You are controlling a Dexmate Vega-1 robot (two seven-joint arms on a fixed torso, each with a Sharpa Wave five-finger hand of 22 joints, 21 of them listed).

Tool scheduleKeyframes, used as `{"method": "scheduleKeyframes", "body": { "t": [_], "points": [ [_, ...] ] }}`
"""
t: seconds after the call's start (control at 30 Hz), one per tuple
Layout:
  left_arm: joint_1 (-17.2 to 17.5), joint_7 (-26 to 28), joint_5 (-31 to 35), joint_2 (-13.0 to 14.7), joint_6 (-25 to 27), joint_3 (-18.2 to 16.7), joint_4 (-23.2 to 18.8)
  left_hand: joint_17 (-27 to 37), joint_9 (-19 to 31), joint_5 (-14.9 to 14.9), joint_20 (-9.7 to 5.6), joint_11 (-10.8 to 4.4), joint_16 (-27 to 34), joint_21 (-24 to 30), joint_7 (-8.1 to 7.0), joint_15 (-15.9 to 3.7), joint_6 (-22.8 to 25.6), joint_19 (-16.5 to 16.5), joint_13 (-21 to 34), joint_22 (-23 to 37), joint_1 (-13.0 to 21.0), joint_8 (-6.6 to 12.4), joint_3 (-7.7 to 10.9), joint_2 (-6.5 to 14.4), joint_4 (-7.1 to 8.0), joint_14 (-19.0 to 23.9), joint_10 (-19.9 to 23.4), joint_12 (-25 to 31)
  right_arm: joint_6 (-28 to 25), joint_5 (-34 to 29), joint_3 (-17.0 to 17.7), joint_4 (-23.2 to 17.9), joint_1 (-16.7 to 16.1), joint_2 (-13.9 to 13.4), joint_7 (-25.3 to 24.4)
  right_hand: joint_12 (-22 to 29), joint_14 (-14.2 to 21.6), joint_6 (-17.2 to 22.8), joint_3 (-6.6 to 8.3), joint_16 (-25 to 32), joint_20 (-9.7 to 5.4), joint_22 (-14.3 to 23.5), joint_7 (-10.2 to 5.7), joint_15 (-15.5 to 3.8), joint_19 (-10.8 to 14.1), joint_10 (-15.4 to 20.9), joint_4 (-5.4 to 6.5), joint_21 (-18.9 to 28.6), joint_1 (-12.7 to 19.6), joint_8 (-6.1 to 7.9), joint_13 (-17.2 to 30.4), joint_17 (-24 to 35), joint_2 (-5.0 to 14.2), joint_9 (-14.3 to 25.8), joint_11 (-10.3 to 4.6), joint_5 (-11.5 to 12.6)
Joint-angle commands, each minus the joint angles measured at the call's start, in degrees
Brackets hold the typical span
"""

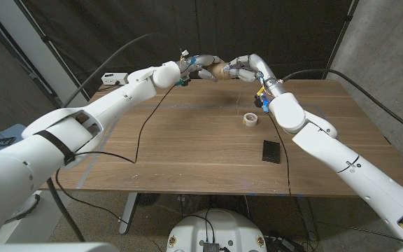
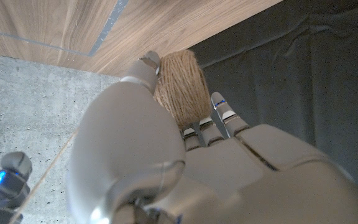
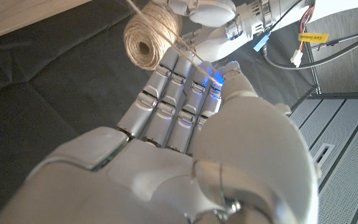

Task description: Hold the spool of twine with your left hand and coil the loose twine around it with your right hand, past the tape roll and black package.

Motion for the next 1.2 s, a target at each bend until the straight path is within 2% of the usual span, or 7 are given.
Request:
{"method": "scheduleKeyframes", "body": {
  "t": [0.03,0.6,1.2],
  "points": [
    [0.7,-0.5,0.5,0.1,0.2,0.0,-0.7,0.2,0.2,0.2,-0.02,0.27,0.0,0.6,-0.19,0.32,0.6,-0.2,0.3,0.1,-0.2,-0.02,0.57,0.4,0.07,0.3,0.4,0.0,0.9,-0.8,-0.1,0.4,1.5,0.7,0.1,-0.1,0.5,0.0,0.00,-0.5,-1.57,0.3,0.07,-6.30,-0.2,0.2,0.19,0.5,0.4,-0.22,0.3,0.1,0.72,-0.1,-0.29,-0.1],
    [0.5,-0.4,0.2,-0.9,-0.8,0.4,0.9,0.2,0.3,0.3,-0.04,0.36,0.1,0.7,-0.23,0.30,0.7,-0.3,0.3,0.1,-0.2,-0.15,0.60,0.5,0.07,0.3,0.5,-0.2,1.1,-1.1,-0.4,1.7,3.7,1.8,0.8,-0.1,0.6,-0.1,0.07,-0.5,-1.35,0.3,0.03,-6.29,-0.3,0.3,0.33,0.7,0.4,-0.31,0.6,0.4,1.24,-0.1,-0.12,-0.2],
    [1.2,-0.7,-0.3,-1.1,-0.9,0.5,0.1,0.2,0.4,0.3,-0.05,0.30,0.1,0.8,-0.24,0.38,0.9,-0.3,0.4,0.1,-0.2,-0.25,0.62,0.4,0.04,0.2,0.4,-0.4,2.2,-2.6,-1.1,3.1,6.5,2.7,1.4,-0.1,0.9,0.2,-0.17,-0.5,-1.13,0.3,0.48,-6.12,-0.2,0.5,0.36,1.0,0.2,-0.27,0.6,0.7,1.16,-0.1,0.04,-0.3]
  ]
}}
